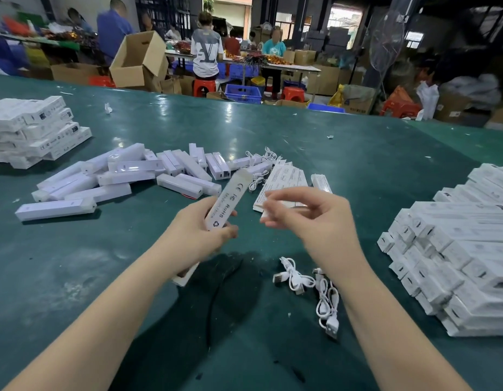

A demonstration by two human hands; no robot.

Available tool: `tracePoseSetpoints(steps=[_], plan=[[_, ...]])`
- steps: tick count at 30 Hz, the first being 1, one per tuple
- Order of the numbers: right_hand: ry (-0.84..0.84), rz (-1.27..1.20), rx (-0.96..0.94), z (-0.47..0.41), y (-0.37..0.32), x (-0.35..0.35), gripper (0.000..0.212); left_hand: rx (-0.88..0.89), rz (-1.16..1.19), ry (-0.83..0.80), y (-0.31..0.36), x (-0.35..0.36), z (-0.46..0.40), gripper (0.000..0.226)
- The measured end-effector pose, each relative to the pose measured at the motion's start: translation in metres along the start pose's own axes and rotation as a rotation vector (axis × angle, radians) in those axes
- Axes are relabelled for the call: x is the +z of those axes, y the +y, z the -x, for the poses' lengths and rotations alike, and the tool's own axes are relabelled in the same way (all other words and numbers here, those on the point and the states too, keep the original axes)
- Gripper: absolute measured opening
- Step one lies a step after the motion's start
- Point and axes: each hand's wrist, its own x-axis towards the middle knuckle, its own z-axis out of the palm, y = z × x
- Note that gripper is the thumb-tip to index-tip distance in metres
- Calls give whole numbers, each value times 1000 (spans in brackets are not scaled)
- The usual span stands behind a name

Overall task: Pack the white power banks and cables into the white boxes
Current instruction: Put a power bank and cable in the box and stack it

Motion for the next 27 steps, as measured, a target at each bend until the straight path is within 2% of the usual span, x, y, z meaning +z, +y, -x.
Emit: tracePoseSetpoints(steps=[3,6,9,16,19,24,27], plan=[[55,-281,10,-5,-6,-7,22,215,-474,107,-7,-5,0,14],[110,-401,58,-8,-5,-9,31,361,-625,61,-8,-3,2,16],[137,-357,64,-9,-2,-8,31,439,-657,57,-6,2,4,23],[162,-199,61,-8,2,-7,22,534,-622,196,-11,7,3,36],[162,-97,57,-7,5,-6,11,507,-600,188,-12,10,3,31],[188,-96,21,-4,8,0,19,486,-546,189,-11,12,3,25],[164,-94,20,-4,9,2,4,487,-568,207,-11,11,3,26]])
